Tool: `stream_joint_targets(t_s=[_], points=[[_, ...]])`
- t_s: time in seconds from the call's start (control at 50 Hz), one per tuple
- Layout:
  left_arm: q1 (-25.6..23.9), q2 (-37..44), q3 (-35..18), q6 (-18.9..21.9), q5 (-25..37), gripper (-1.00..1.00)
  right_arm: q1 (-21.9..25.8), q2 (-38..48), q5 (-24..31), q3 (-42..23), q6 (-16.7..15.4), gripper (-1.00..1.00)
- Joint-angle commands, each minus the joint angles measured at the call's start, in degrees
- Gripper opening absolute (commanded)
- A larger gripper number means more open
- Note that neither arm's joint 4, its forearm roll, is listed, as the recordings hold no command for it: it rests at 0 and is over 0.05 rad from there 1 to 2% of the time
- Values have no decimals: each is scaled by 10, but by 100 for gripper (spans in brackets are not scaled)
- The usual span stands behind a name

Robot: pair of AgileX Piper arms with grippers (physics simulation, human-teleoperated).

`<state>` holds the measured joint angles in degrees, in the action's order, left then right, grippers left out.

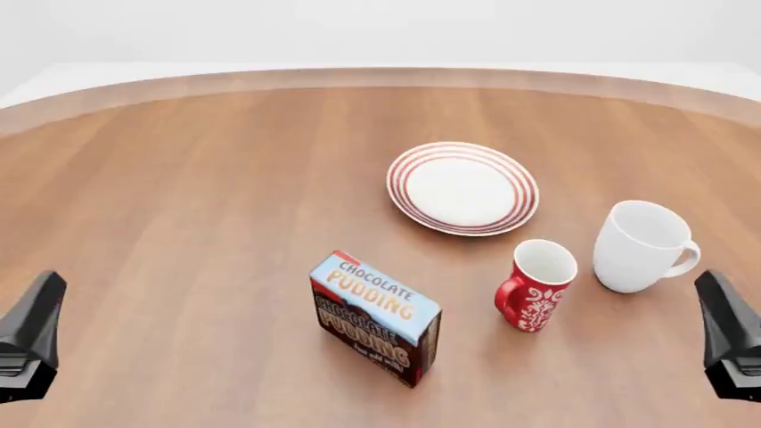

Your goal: Put the chocolate pudding to the right of the plate.

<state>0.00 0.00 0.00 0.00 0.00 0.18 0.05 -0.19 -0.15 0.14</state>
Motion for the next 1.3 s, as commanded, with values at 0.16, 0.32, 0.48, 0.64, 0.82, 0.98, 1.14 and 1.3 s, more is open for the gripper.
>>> stream_joint_targets(t_s=[0.16, 0.32, 0.48, 0.64, 0.82, 0.98, 1.14, 1.3], points=[[0, 0, 0, 0, 0, 100, 40, 38, -20, -17, 51, 100], [0, 0, 0, 0, 0, 100, 118, 333, -117, -161, -22, 100], [0, 0, 0, 0, 0, 100, 221, 444, -27, -362, -13, 100], [0, 0, 0, 0, 0, 100, 328, 606, 78, -558, -37, 100], [0, 0, 0, 0, 0, 100, 422, 737, 113, -652, -18, 100], [0, 0, 0, 0, 0, 100, 463, 794, 127, -687, 6, 100], [0, 0, 0, 0, 0, 100, 478, 825, 142, -708, 21, 100], [0, 0, 0, 0, 0, 100, 490, 863, 157, -730, 26, 100]])
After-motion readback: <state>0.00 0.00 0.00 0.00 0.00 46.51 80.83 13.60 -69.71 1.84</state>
